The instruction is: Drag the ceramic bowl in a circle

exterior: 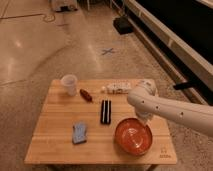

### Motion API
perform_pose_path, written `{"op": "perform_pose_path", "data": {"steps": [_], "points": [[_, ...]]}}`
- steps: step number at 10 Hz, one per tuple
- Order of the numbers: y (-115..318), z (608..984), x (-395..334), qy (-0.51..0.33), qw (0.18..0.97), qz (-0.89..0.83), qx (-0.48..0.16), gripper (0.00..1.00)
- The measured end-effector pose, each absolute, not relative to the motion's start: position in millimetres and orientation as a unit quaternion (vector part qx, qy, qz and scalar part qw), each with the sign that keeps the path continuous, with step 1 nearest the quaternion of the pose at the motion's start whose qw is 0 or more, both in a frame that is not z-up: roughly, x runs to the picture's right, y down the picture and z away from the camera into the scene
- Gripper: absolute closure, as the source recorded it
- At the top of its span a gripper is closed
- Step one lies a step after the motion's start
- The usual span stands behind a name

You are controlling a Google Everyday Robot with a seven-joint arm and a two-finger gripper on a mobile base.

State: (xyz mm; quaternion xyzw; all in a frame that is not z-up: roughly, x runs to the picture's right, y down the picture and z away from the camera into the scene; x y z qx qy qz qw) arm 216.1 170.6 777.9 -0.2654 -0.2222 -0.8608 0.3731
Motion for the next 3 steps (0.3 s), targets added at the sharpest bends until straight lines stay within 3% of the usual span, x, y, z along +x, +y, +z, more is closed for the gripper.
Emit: {"op": "perform_pose_path", "data": {"steps": [1,3], "points": [[175.9,771.4,219.0,-0.223,0.370,-0.861,-0.268,0.43],[176.7,768.4,222.6,-0.224,0.361,-0.864,-0.269,0.39]]}}
